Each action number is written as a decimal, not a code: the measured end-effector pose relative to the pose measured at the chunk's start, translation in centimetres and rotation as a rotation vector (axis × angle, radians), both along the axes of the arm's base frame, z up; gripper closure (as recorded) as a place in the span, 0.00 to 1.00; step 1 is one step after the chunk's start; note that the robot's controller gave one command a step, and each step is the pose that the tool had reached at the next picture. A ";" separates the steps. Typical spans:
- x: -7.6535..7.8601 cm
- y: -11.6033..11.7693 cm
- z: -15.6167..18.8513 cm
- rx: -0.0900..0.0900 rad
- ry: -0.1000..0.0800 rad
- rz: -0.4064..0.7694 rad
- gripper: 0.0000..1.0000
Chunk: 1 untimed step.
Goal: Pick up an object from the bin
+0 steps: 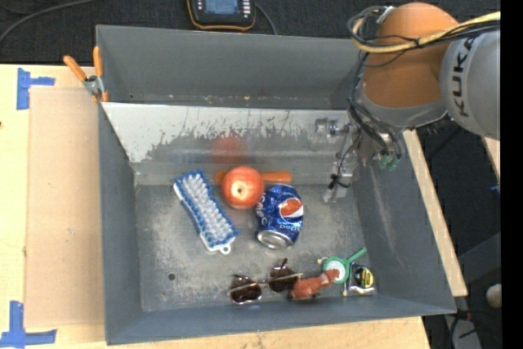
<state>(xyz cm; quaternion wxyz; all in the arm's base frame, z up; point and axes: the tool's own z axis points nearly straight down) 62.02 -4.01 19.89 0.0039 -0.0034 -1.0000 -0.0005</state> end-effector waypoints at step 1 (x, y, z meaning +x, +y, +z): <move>0.1 0.0 0.5 0.000 -0.008 0.002 0.00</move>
Offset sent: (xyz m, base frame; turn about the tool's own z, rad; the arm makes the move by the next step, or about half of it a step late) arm -0.0200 0.0496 -0.1289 0.0011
